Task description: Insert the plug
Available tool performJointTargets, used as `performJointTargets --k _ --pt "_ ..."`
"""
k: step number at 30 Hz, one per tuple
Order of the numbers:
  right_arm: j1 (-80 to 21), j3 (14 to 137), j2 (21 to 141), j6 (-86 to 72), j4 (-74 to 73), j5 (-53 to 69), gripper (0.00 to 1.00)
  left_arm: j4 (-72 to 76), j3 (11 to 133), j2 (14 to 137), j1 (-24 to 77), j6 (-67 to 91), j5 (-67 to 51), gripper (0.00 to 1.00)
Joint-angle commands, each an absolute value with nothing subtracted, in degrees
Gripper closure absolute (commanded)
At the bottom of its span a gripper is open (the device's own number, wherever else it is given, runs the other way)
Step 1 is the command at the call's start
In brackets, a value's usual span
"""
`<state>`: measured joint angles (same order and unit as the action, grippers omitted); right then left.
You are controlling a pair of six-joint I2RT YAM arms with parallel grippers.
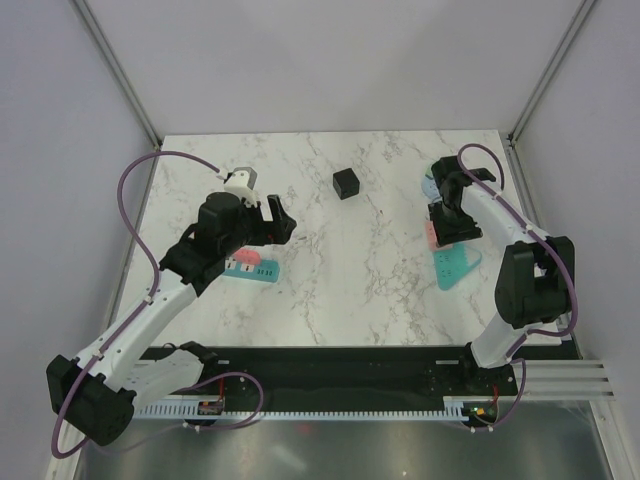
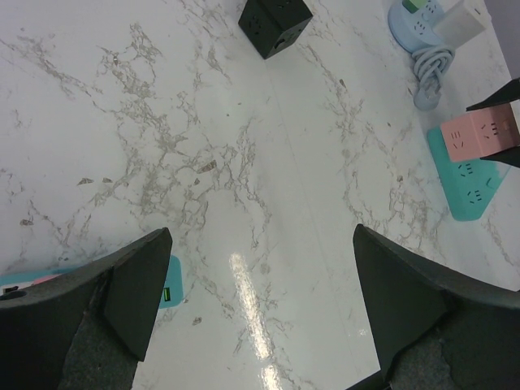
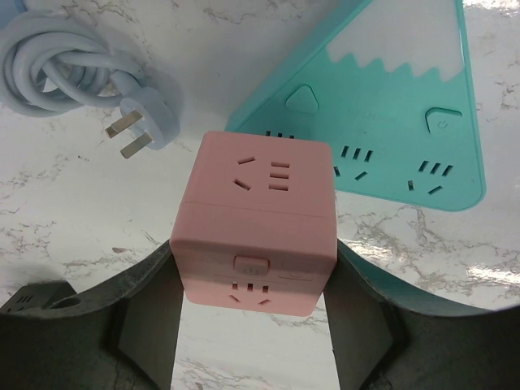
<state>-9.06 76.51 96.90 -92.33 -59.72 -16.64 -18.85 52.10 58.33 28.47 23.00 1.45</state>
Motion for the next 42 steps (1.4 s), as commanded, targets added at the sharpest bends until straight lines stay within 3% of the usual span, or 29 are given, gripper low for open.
performJointTargets --k 1,42 --pt "-8.3 75.8 95.4 -91.2 -58.9 -18.1 1.00 -18.2 51.8 57.0 28.6 21.1 2.6 0.00" --pt "-6.5 76.1 92.5 -89.7 -60.1 -16.8 1.00 -18.1 51.8 56.3 28.6 20.8 3.4 0.00"
